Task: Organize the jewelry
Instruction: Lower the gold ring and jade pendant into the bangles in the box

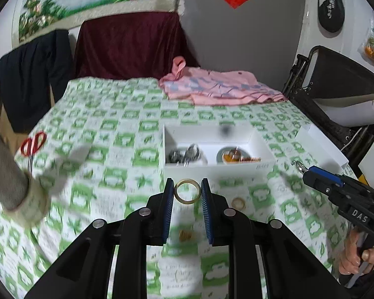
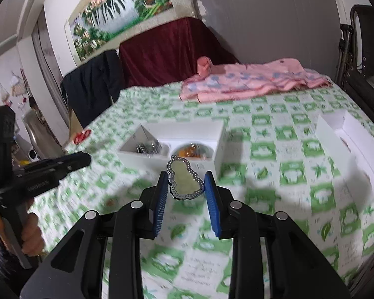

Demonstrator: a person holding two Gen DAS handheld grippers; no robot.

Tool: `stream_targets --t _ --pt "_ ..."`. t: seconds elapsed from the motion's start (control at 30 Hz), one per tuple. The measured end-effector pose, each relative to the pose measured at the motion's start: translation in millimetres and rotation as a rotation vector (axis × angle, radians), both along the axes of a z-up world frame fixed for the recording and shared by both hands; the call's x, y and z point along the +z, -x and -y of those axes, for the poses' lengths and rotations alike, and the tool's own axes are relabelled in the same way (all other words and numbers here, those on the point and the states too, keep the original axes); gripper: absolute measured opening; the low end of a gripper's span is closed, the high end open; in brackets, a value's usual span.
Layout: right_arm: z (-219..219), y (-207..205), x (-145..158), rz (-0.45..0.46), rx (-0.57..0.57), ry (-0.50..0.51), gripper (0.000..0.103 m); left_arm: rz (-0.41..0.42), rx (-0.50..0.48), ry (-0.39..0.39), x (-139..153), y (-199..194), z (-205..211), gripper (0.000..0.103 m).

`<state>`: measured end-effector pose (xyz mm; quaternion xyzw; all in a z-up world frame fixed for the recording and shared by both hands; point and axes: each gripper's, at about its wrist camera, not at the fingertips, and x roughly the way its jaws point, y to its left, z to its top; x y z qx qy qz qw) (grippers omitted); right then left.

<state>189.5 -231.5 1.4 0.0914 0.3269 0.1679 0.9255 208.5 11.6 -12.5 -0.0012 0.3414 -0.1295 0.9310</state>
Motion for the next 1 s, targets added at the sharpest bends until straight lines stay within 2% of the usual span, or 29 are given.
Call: stream_targets --t 0.17,0.33,0.6,0.8,1.0 --pt "-9.7 -20.5 25.4 0.054 0.011 0.013 0.029 0.028 -0.011 0.005 15.9 -21.0 10.6 0.022" --pt "-20.5 -47.7 31.7 0.060 0.022 0.020 0.029 0.023 -0.006 0.032 19.1 -49.5 16.3 0.022" --pt "-36.5 -92.5 -0.7 -0.024 0.034 0.034 0.028 -0.053 0.005 0.054 -7.7 -95.6 18.3 0.022" --pt "-34.0 -111.8 -30.0 -0.091 0.032 0.032 0.028 -0.114 -0.004 0.046 -33.4 -110.2 20.2 0.023" --pt "-23.2 -108.6 -28.1 -0.083 0.017 -0.011 0.028 -0.095 -0.018 0.044 -33.1 -106.3 21.5 0.037"
